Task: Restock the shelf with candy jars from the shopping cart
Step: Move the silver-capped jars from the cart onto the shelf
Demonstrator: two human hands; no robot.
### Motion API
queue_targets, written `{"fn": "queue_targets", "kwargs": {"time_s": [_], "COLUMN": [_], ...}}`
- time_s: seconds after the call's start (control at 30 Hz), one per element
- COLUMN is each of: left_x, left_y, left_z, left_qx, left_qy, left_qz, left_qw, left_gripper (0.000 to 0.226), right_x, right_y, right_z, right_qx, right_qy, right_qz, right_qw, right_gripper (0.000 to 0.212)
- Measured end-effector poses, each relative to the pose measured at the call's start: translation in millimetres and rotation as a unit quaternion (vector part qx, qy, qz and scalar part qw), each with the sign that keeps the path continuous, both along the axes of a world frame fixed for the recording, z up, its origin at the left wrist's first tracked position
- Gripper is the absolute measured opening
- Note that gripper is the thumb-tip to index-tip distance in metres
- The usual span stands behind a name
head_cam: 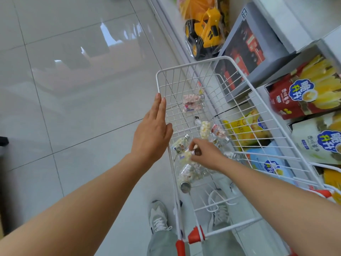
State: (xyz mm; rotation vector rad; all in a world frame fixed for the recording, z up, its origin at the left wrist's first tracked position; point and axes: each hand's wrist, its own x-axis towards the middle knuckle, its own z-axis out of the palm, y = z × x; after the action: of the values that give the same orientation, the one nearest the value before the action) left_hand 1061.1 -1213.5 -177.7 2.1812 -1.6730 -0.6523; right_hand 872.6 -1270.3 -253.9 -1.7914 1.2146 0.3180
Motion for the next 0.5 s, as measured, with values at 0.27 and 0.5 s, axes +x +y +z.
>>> {"fn": "queue_targets", "kwargs": {"time_s": [0.27, 0.5], "left_x": [-18.2, -27.5], "left_y": [-4.0, -21.4], "left_z": [19.9, 22.7], "left_qx": [0.039, -0.045], "left_qy": [-0.028, -0.039], "left_qz": [-0.064, 0.050], "left_qw": [0.997, 0.997], "left_gripper": [0.076, 0.039], "right_x": [13.4, 25.0], "right_y": [-71.2, -86.1], "right_z": [86.0, 97.8], "right_qx": [0.005, 0.064], "right_qy": [-0.251, -0.313], "right_qz": [-0.118, -0.125], "right_qw": [0.961, 0.940], "right_gripper": [0.018, 0.025]}}
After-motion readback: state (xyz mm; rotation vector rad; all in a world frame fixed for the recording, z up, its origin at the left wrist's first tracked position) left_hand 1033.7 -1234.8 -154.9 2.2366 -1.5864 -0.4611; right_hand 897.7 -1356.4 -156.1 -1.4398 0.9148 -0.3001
